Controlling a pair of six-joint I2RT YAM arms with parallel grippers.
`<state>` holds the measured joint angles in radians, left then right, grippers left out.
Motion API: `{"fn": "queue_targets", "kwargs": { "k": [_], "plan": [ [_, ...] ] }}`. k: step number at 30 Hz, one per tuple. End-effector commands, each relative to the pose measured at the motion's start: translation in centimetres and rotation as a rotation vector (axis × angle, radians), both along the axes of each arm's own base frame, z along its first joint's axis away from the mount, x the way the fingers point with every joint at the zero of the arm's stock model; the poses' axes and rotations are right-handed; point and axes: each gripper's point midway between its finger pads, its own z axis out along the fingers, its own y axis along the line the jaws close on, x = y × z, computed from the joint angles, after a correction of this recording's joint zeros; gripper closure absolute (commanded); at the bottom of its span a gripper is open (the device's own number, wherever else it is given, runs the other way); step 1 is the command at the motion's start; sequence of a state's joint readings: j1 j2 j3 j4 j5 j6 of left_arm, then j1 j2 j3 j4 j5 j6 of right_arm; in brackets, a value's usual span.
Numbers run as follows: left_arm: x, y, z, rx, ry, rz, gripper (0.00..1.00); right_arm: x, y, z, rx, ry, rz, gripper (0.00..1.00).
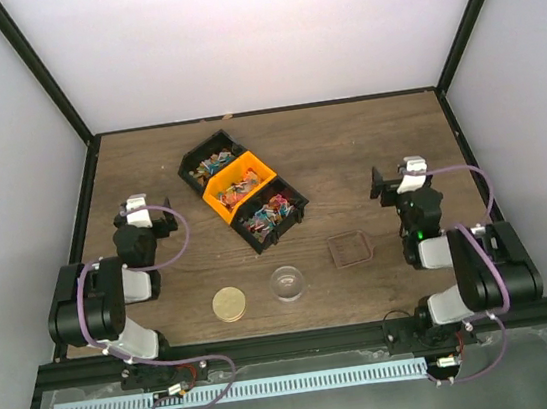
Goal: Pack the candies
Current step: Adjust the storage box at the center of the board.
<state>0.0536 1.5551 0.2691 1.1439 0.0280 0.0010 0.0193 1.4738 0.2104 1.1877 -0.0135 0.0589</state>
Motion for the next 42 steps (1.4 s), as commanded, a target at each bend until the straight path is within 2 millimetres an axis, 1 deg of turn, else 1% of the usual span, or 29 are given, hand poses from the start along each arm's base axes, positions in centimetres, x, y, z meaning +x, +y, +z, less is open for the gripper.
{"fn": "queue_targets", "kwargs": {
  "k": [1,2,3,4,5,7,9,11,12,13,14,16,18,19,21,22,23,24,26,28,31,32,35,37,41,42],
  "plan": [
    [0.4,-0.2,1.1,0.003,-0.040,-0.011,0.00,2.1,-0.4,3.8,0.030,0.033,-0.033,0.00],
    [0.5,-0.2,1.0,0.004,-0.034,-0.011,0.00,2.6,0.1,4.3,0.035,0.074,-0.005,0.00],
    [0.4,-0.2,1.1,0.006,-0.039,-0.012,0.00,2.8,1.2,4.8,0.020,0.109,0.060,0.00],
    [0.3,-0.2,1.2,0.003,-0.046,-0.014,0.00,2.9,2.4,5.7,0.011,0.117,0.133,0.00],
    [0.3,-0.3,1.2,0.003,-0.047,-0.016,0.00,3.0,3.2,6.6,0.006,0.119,0.182,0.00],
    [0.3,-0.2,1.2,0.003,-0.047,-0.014,0.00,2.9,4.3,8.4,0.007,0.116,0.247,0.00],
    [0.4,-0.3,1.2,0.012,-0.043,-0.014,0.00,3.0,5.0,9.8,0.006,0.128,0.288,0.00],
    [0.6,-1.5,1.8,0.041,-0.041,-0.074,0.00,3.0,5.7,11.0,0.006,0.130,0.336,0.00],
    [1.0,-2.2,2.0,0.055,-0.008,-0.105,0.00,3.0,6.0,11.6,0.015,0.132,0.350,0.00],
    [2.2,-2.7,3.3,0.060,0.010,-0.119,0.00,3.0,6.1,11.9,0.044,0.143,0.353,0.00],
    [2.8,-3.1,3.9,0.052,0.054,-0.132,0.00,3.1,6.1,12.3,0.071,0.150,0.348,0.00],
    [3.3,-3.8,5.6,-0.009,0.083,-0.142,0.00,3.2,6.5,12.9,0.093,0.145,0.370,0.00],
    [3.3,-5.0,8.2,-0.014,0.053,-0.155,0.00,2.8,7.1,13.5,0.107,0.105,0.408,0.00],
    [3.5,-5.7,8.8,-0.010,0.065,-0.165,0.00,2.9,6.6,13.2,0.156,0.116,0.375,0.00],
    [4.9,-7.3,9.4,0.025,0.140,-0.209,0.00,4.0,5.1,11.7,0.280,0.218,0.251,0.00],
    [5.6,-8.1,8.9,0.045,0.204,-0.240,0.00,4.9,4.4,11.7,0.317,0.273,0.197,0.00],
    [6.4,-8.9,8.8,0.067,0.242,-0.277,0.00,5.4,4.2,10.9,0.335,0.334,0.169,0.00],
    [7.0,-9.5,8.3,0.071,0.276,-0.307,0.00,5.7,4.3,10.1,0.341,0.381,0.171,0.00],
    [8.1,-10.5,7.2,0.092,0.314,-0.365,0.01,5.9,4.8,9.5,0.345,0.409,0.198,0.00],
    [8.9,-11.7,6.3,0.144,0.344,-0.425,0.05,5.7,5.1,9.5,0.353,0.415,0.212,0.07],
    [9.8,-14.1,5.2,0.251,0.392,-0.531,0.09,5.3,5.5,8.7,0.351,0.454,0.230,0.08],
    [9.9,-14.9,4.2,0.265,0.425,-0.575,0.10,5.1,5.5,8.4,0.348,0.465,0.232,0.08],
    [10.7,-16.2,2.5,0.269,0.496,-0.647,0.13,4.4,5.5,7.2,0.345,0.502,0.227,0.08],
    [11.1,-16.8,1.9,0.274,0.520,-0.678,0.17,3.9,5.4,6.6,0.340,0.523,0.218,0.08],
    [11.1,-17.8,-0.1,0.275,0.564,-0.721,0.21,3.3,5.2,5.8,0.337,0.548,0.206,0.08],
    [10.9,-18.1,-0.6,0.270,0.574,-0.740,0.25,3.2,5.1,5.6,0.336,0.553,0.203,0.08]
  ]
}}
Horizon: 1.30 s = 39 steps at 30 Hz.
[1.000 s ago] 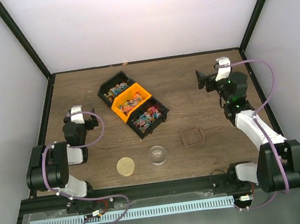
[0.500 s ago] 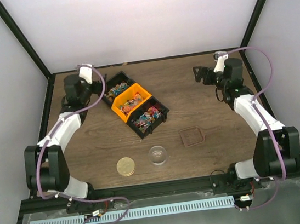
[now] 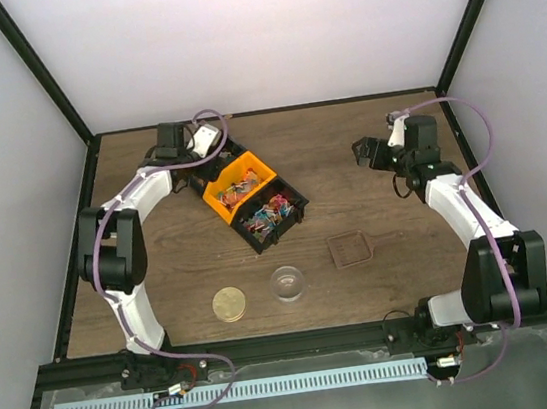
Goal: Pack the candies
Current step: Adjust the storage box at the center of the board.
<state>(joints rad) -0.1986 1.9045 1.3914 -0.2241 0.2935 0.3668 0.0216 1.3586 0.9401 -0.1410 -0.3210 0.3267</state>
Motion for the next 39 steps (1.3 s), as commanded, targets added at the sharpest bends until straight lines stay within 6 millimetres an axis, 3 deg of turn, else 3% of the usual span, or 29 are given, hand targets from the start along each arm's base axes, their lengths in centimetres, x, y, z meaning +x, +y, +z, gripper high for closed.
{"fn": "queue_targets", "kwargs": {
  "k": [1,7,10,17,23,29,34,35,37,39],
  "plan": [
    [-1.3,-1.6,-2.3,0.010,0.087,-0.101,0.26,-1.1,-0.2,-0.5,-0.011,0.029,-0.004,0.08],
    [-1.8,-3.4,-6.1,0.064,0.136,-0.098,0.27,-1.2,-0.3,-1.4,-0.015,0.060,-0.007,0.08],
    [-1.6,-3.9,-7.1,0.081,0.149,-0.068,0.33,-1.2,-0.2,-1.7,-0.011,0.067,-0.002,0.10],
    [0.8,-3.5,-6.0,0.051,0.098,0.098,0.66,-1.1,0.1,-2.4,-0.004,0.095,0.023,0.40],
    [2.5,-2.9,-5.4,-0.013,0.164,0.318,0.77,-1.5,0.2,-3.1,-0.002,0.110,0.024,0.45],
    [3.1,-5.0,-5.4,-0.021,0.194,0.453,0.88,-1.8,0.8,-3.9,0.037,0.143,0.039,0.49],
    [3.4,-6.0,-6.8,0.006,0.206,0.556,0.88,-2.5,1.5,-5.9,0.097,0.258,0.038,0.49],
    [3.5,-6.1,-7.0,0.010,0.213,0.565,0.85,-2.7,1.7,-6.0,0.098,0.266,0.043,0.49],
    [3.2,-6.0,-7.2,0.029,0.215,0.575,0.69,-3.2,2.0,-6.0,0.094,0.272,0.052,0.48],
    [3.1,-5.2,-6.9,0.048,0.195,0.612,0.62,-3.6,2.1,-6.0,0.093,0.272,0.050,0.46]
  ]
}}
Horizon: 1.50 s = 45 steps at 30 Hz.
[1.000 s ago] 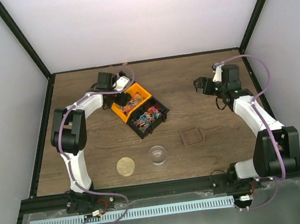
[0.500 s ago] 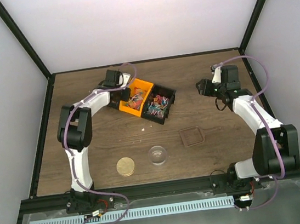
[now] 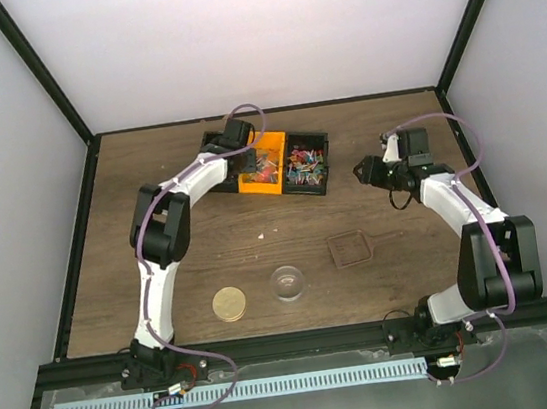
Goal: Pack the candies
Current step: Adjust the storage box at the center of the board, then move the packing bottle to the center of the board.
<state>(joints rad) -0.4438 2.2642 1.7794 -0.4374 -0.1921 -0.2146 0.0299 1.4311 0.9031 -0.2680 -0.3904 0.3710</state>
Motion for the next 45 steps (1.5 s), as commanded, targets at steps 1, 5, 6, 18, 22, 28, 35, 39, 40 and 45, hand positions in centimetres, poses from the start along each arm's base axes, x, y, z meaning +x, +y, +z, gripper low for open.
{"fn": "queue_targets", "kwargs": {
  "k": [1,5,6,18,22,28,35,39,40,45],
  "plan": [
    [-0.3,1.8,0.6,0.047,-0.012,0.112,0.55,-1.1,0.7,0.4,0.024,0.019,0.009,0.44],
    [-1.0,2.2,2.6,0.018,-0.046,0.120,0.09,-1.5,0.4,0.4,0.014,0.024,-0.005,0.35],
    [-1.3,2.0,3.9,0.002,-0.060,0.107,0.02,-1.6,0.4,0.4,0.014,0.024,-0.006,0.33],
    [-15.1,-0.9,8.6,-0.088,0.134,-0.150,0.01,-1.4,0.7,0.2,0.031,0.003,0.005,0.25],
    [-22.1,-0.5,6.6,-0.057,0.270,-0.214,0.06,-0.9,1.1,0.2,0.044,0.004,0.024,0.24],
    [-30.3,-0.7,4.0,-0.052,0.357,-0.349,0.11,-0.5,1.3,-0.7,0.048,0.020,0.033,0.20],
    [-33.9,-1.8,5.2,-0.155,0.386,-0.453,0.20,-1.1,1.6,-2.3,0.067,0.067,0.036,0.24],
    [-35.6,-2.4,4.0,-0.136,0.434,-0.496,0.26,-1.4,1.9,-2.4,0.078,0.072,0.053,0.33],
    [-35.9,-2.8,3.9,-0.130,0.438,-0.504,0.27,-1.4,1.8,-2.4,0.075,0.072,0.051,0.34],
    [-36.0,-4.5,3.7,-0.103,0.430,-0.526,0.29,-1.3,1.6,-2.1,0.060,0.068,0.047,0.34]
  ]
}}
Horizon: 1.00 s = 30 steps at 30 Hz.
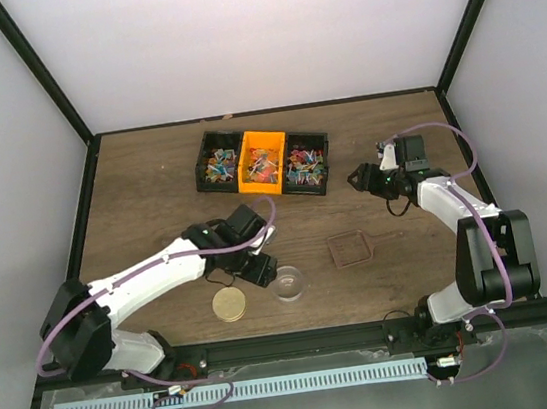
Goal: Pack the candies
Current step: Move the packing bottle to the center of the board.
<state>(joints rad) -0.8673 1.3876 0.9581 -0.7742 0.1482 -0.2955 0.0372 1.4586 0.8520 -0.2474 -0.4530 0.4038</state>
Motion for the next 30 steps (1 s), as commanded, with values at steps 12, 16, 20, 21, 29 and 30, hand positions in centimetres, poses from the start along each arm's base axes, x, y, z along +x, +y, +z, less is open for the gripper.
{"fn": "queue_targets", "kwargs": {
  "k": [12,16,20,21,29,30],
  "plan": [
    [1.2,-2.5,-3.0,0.128,-0.008,-0.023,0.34,0.0,0.2,0.4,-0.036,-0.010,0.034,0.55],
    [2.6,-2.5,-3.3,0.182,-0.045,0.009,0.37,0.0,0.2,0.2,-0.040,-0.007,0.040,0.60],
    [4.1,-2.6,-4.6,0.245,-0.060,0.025,0.39,0.0,0.1,0.3,-0.046,-0.012,0.043,0.61],
    [4.5,-2.6,-5.0,0.269,-0.065,0.025,0.38,0.1,0.1,0.4,-0.048,-0.014,0.043,0.61],
    [9.2,-1.0,-4.7,0.326,-0.131,0.101,0.36,0.2,0.4,0.5,-0.035,-0.015,0.056,0.60],
    [9.9,-0.4,-4.6,0.327,-0.136,0.118,0.36,0.1,0.4,0.5,-0.031,-0.013,0.057,0.60]
  ]
}}
